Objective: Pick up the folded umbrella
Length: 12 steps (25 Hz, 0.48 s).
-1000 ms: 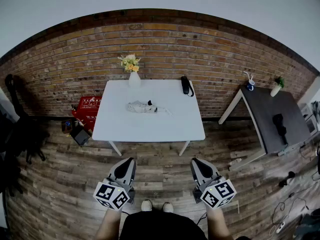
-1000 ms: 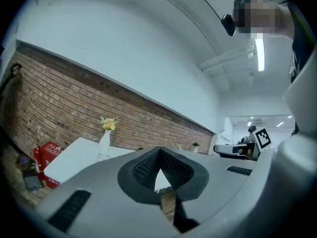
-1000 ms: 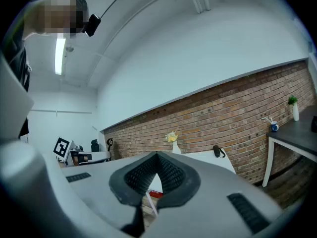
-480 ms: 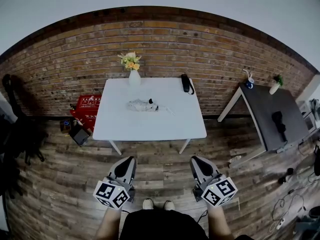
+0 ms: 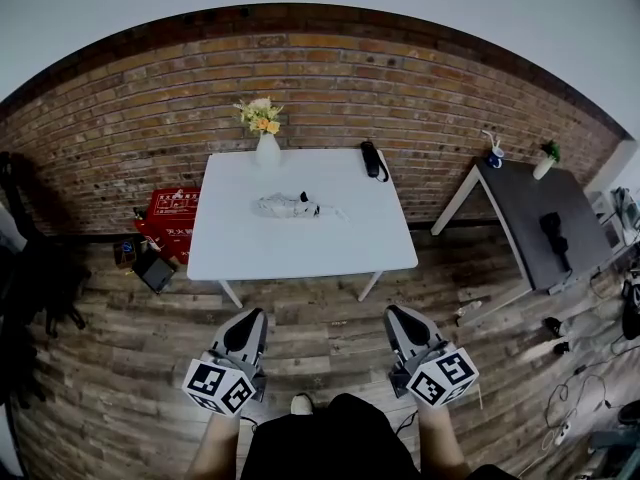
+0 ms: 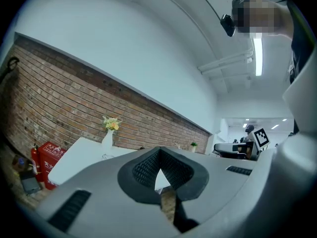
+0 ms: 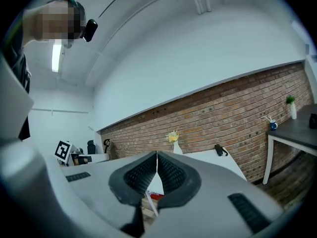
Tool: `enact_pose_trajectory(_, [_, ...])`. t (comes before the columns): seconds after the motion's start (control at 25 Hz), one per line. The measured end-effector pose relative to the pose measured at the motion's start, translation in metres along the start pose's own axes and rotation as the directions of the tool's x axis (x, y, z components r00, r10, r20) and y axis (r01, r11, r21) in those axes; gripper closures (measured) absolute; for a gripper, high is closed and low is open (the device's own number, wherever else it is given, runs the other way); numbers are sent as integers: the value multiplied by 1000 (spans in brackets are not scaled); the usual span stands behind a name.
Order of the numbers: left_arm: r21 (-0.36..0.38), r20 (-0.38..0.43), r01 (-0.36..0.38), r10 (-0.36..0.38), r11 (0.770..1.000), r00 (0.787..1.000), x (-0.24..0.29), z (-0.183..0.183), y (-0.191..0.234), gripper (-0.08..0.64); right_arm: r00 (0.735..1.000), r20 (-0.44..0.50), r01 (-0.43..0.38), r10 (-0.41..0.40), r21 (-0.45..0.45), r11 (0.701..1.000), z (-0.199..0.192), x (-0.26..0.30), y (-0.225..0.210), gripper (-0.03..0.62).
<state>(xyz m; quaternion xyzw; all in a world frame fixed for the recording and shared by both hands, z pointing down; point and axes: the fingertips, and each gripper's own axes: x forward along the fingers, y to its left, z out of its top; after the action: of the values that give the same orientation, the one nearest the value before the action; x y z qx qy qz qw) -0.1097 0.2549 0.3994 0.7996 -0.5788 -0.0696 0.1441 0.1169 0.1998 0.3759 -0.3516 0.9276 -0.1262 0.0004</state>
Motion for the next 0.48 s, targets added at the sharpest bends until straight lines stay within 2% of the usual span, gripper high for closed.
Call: enact_pose_trajectory(0.48, [11, -17, -6, 6, 1000, 1000, 0, 1, 26, 554, 1000, 2, 12, -12, 39, 999, 2, 22, -2, 571])
